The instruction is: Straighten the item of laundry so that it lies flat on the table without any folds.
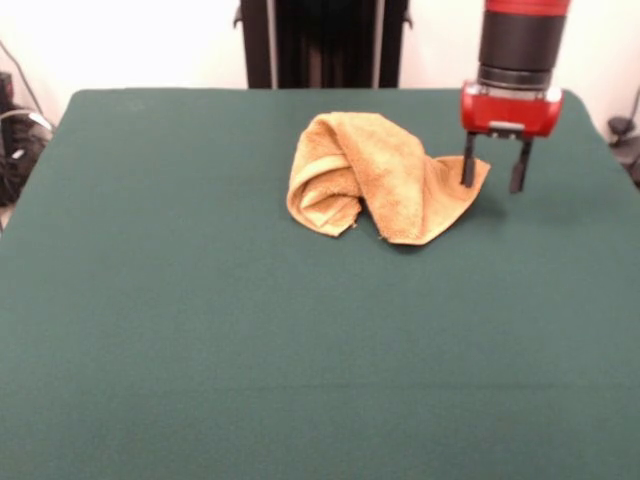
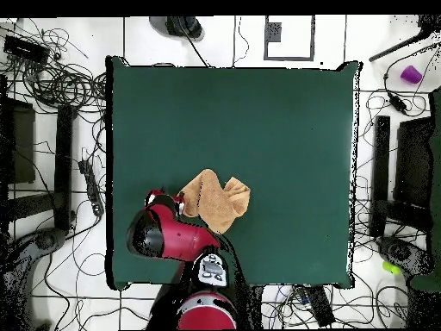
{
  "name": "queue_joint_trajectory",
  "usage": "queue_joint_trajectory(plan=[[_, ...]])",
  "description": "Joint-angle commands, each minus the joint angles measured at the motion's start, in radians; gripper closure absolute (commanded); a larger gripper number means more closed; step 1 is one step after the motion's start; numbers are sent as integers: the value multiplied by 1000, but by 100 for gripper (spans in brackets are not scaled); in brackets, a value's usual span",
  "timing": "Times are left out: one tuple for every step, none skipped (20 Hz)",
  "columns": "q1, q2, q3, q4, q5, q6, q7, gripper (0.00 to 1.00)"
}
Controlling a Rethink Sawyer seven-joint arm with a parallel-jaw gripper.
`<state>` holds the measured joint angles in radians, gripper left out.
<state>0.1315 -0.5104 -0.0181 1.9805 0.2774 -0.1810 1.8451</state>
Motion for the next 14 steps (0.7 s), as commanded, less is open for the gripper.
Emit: queue_joint_trajectory(plan=[[89,92,151,59,82,-23,325,0],[98,98,146,56,82,-23,318,0],[97,104,147,57,78,-26,314,0],[98,109,147,58,73,-25,308,0],[89,115,151,60,62,-26,303,0],[88,123,152,60,56,-31,301,0],[80,128,156,61,48,-38,299,0],[83,135,155,59,47,-40,297,0],[81,146,157,56,42,-53,298,0],[79,157,159,53,37,-66,298,0],[82,169,154,45,33,-74,290,0],[84,186,150,39,26,-93,287,0],[80,199,149,36,14,-110,282,0],[75,211,148,34,3,-128,277,0]])
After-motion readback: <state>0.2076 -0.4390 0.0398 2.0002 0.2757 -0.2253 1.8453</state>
